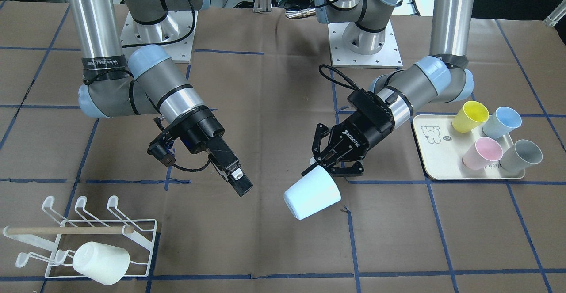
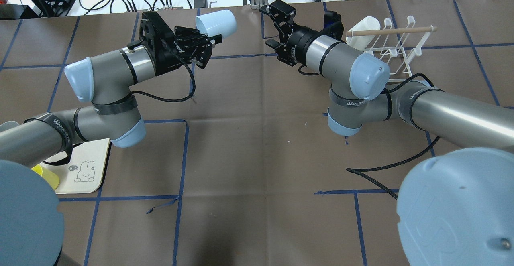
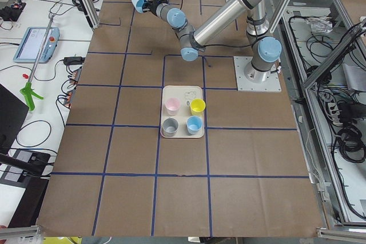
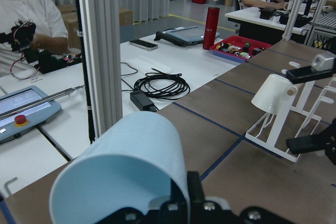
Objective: Transfer IKEA cup to right arm and place on rack
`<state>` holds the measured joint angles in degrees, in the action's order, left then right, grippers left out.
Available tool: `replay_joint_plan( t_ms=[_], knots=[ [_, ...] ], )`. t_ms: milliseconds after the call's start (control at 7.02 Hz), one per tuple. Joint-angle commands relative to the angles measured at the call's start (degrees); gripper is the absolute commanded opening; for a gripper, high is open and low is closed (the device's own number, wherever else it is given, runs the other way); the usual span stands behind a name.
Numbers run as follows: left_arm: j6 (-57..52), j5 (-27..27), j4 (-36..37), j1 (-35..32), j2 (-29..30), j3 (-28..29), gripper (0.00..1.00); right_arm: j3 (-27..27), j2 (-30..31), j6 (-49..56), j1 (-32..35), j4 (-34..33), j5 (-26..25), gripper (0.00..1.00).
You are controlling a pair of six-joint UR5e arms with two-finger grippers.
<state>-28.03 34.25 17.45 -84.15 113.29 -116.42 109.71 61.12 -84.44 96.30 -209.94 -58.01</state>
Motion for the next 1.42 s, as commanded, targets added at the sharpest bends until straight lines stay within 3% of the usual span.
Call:
replay_joint_plan(
  t_ms=[0,427,1281],
  knots=[
    [3.41,6.51,1.02,-3.21,-0.96,0.05,0.0,0.68,0.05,0.07,-0.5,-0.12,0.09,1.0],
    [3.43,6.79,1.19,-3.21,-1.32,-0.12,0.0,0.33,0.32,-0.02,-0.15,0.06,-3.49,0.99],
    [3.51,6.71,1.45,-3.21,-1.32,-0.21,0.0,-2.65,-0.82,-5.73,5.2,0.58,-3.95,0.99]
  ],
)
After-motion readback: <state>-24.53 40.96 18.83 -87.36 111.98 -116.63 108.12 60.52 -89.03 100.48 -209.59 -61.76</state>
